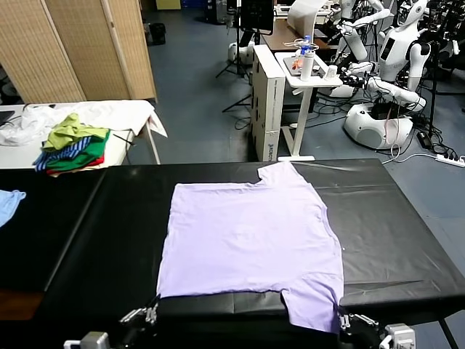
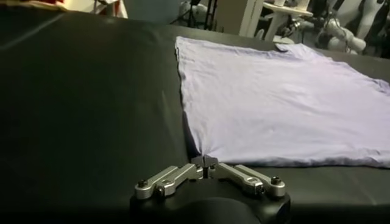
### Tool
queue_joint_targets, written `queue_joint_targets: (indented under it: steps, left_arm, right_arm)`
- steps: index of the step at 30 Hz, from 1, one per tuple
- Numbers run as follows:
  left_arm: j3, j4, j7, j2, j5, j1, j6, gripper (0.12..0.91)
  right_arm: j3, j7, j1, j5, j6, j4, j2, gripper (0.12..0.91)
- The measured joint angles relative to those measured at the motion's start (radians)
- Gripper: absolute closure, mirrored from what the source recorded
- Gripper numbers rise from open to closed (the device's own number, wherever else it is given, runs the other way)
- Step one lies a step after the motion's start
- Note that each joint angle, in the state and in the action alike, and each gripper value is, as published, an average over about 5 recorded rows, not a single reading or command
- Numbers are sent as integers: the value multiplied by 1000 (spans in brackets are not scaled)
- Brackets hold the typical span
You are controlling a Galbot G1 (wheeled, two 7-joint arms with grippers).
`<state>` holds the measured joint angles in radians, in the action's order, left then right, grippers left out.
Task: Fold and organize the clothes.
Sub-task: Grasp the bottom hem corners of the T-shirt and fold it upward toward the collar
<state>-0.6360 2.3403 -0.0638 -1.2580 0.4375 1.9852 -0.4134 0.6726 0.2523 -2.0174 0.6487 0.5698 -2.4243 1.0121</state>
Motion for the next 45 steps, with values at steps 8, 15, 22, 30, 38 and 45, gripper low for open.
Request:
queue_joint_targets:
  steps: [8, 15, 22, 30, 38, 45]
  left_arm:
    - [-21, 38, -8, -21, 20, 27, 41, 883]
    - [5, 11, -17, -71, 28, -55, 57, 883]
    - [16, -46, -23, -89, 27, -198, 79, 883]
    - [43, -126, -15, -78, -16, -329, 98, 883]
    - [61, -202, -14, -42, -37, -402, 111, 883]
    - [71, -268, -18, -4, -37, -463, 116, 883]
  right_arm:
    - [-6, -79, 60, 15, -109, 27, -30, 886]
    - [-40, -99, 206, 61, -166, 87, -82, 886]
    - [-114, -99, 397, 70, -182, 203, -110, 886]
    - [-199, -96, 573, 58, -194, 333, -97, 886]
    - [-267, -86, 679, 24, -198, 411, -81, 886]
    - [-289, -84, 712, 9, -195, 449, -70, 886]
